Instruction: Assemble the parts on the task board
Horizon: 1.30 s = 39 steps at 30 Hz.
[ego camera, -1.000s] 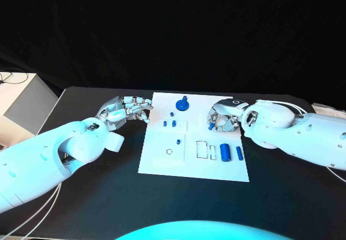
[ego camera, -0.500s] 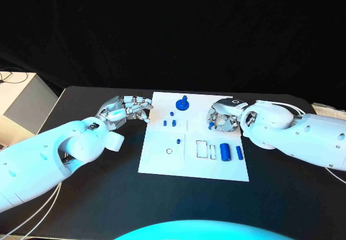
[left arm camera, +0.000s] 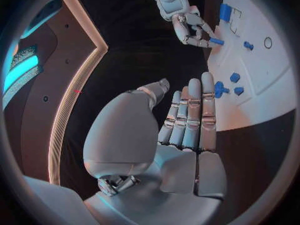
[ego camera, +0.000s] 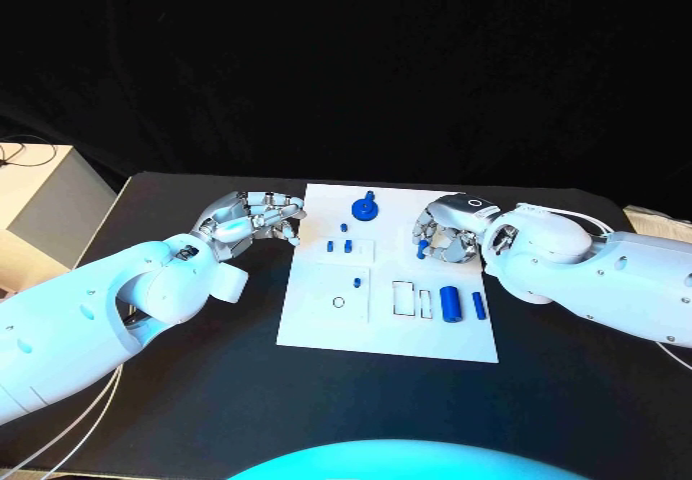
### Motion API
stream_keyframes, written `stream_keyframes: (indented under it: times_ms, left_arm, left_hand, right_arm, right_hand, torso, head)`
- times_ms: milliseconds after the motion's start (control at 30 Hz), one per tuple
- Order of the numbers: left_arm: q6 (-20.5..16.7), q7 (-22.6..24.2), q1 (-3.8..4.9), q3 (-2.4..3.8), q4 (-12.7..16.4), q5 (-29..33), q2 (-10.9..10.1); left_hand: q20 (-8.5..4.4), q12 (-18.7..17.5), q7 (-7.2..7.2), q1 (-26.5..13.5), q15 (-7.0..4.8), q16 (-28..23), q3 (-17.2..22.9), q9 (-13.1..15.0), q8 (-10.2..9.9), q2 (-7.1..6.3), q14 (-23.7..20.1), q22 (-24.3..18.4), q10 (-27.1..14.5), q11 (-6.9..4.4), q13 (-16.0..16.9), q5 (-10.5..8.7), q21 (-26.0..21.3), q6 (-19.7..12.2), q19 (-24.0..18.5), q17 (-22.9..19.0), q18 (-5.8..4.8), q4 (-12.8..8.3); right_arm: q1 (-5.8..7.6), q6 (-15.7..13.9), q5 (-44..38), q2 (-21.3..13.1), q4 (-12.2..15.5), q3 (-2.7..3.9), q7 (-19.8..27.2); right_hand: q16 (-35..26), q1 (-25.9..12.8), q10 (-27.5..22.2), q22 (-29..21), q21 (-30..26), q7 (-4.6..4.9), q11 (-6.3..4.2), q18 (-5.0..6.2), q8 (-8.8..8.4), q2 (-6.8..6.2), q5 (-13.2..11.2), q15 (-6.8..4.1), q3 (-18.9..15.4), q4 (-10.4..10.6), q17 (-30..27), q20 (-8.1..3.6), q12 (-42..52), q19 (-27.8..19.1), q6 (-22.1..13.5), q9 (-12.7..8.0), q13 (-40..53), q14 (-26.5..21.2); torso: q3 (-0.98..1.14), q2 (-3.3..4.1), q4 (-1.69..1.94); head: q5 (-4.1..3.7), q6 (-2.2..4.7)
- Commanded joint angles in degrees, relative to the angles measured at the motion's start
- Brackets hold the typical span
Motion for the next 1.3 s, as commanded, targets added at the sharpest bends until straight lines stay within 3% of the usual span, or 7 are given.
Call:
stream_keyframes:
  times_ms: [33, 300, 500, 733, 933, 1300]
  left_arm:
    - [0.96, 0.3, -0.07, 0.02, 0.08, -0.11, 0.09]
    - [0.91, 0.24, -0.11, 0.02, -0.07, -0.11, 0.19]
    - [0.93, 0.23, -0.11, 0.02, -0.09, -0.11, 0.33]
    - [1.09, 0.22, -0.12, 0.02, -0.25, -0.11, 0.54]
    - [1.21, 0.21, -0.12, 0.02, -0.26, -0.11, 0.73]
    - [1.13, 0.11, -0.12, 0.02, -0.43, -0.14, 0.81]
  left_hand:
    - [0.09, 0.29, 0.68, 0.51, -0.12, -0.34, 0.02, -0.07, 0.15, 0.07, -0.35, -0.07, -0.37, -0.19, -0.07, -0.06, -0.36, -0.02, 0.37, 0.09, 0.74, 0.28]
    - [0.08, 0.29, 0.69, 0.51, -0.12, -0.34, 0.02, -0.08, 0.15, 0.06, -0.35, -0.07, -0.38, -0.19, -0.07, -0.06, -0.36, -0.04, 0.37, 0.09, 0.74, 0.28]
    - [0.08, 0.29, 0.73, 0.54, -0.11, -0.35, 0.02, -0.1, 0.15, 0.07, -0.35, -0.09, -0.44, -0.16, -0.09, -0.06, -0.38, -0.09, 0.38, 0.1, 0.74, 0.29]
    - [0.07, 0.31, 0.77, 0.65, -0.11, -0.35, 0.06, -0.14, 0.16, 0.11, -0.35, -0.11, -0.52, -0.14, -0.11, -0.05, -0.4, -0.17, 0.41, 0.11, 0.74, 0.26]
    - [0.07, 0.31, 0.78, 0.69, -0.11, -0.36, 0.09, -0.15, 0.17, 0.14, -0.36, -0.11, -0.54, -0.13, -0.12, -0.04, -0.4, -0.19, 0.42, 0.11, 0.74, 0.26]
    - [0.06, 0.35, 0.8, 0.86, -0.11, -0.37, 0.17, -0.17, 0.21, 0.21, -0.36, -0.13, -0.57, -0.12, -0.13, -0.04, -0.41, -0.23, 0.45, 0.11, 0.74, 0.2]
  right_arm:
    - [0.17, -2.79, 2.52, -0.53, 1.44, 0.45, -1.47]
    - [1.9, -2.79, 6.69, -2.86, 7.58, 1.95, -1.4]
    - [2.46, -3.38, 7.32, -3.06, 11.79, 2.16, -1.13]
    - [1.0, -4.43, 3.69, -0.58, 14.27, 1.86, -1.05]
    - [-0.25, -4.41, 0.61, 2.56, 14.0, 1.12, -0.88]
    - [-1.74, -3.97, -2.27, 7.34, 12.48, -0.01, -0.71]
  right_hand:
    - [0.01, -1.55, 2.41, 6.24, 0.63, -0.01, -2.12, -0.55, 1.68, 0.83, 0.18, -0.49, 1.47, -0.93, -0.1, -0.55, 0.33, 4.7, -0.47, 3.63, 0.93, 1.86]
    - [0.1, -1.97, 2.5, 6.39, 0.91, 0.01, -2.11, -0.58, 1.89, 0.74, 0.21, -0.49, 2.02, -1.47, 0.03, -0.57, 0.18, 4.71, -0.64, 3.98, 1.03, 1.9]
    - [0.14, -2.17, 2.56, 6.5, 1.14, 0.02, -2.11, -0.62, 1.99, 0.73, 0.09, -0.49, 2.19, -1.66, 0.08, -0.58, 0.14, 4.72, -0.69, 4.12, 1.08, 1.92]
    - [0.08, -2.47, 2.55, 6.5, 1.08, 0.04, -2.09, -0.61, 2.1, 0.82, -0.1, -0.48, 2.6, -2.08, -0.05, -0.59, -0.01, 4.7, -0.9, 4.38, 1.15, 1.89]
    - [0.01, -2.86, 2.53, 6.53, 1.08, 0.09, -2.05, -0.61, 2.25, 0.92, -0.58, -0.44, 3.02, -2.58, -0.17, -0.57, -0.18, 4.68, -1.12, 4.67, 1.24, 1.86]
    - [-0.01, -3.44, 2.5, 6.58, 1.07, 0.15, -2.0, -0.61, 2.45, 1.28, -1.77, -0.4, 3.71, -3.42, -0.22, -0.54, -0.44, 4.64, -1.52, 5.16, 1.42, 1.83]
  torso:
    - [0.0, 0.02, -0.06]
    - [-0.02, -0.02, -0.07]
    - [0.01, 0.01, -0.05]
    - [0.01, 0.0, -0.06]
    - [-0.01, 0.07, 0.08]
    - [0.01, 0.01, -0.02]
  head:
    - [0.18, -0.04]
    - [0.41, -0.06]
    - [0.55, -0.02]
    - [0.87, -0.09]
    - [1.13, -0.36]
    - [1.62, -0.74]
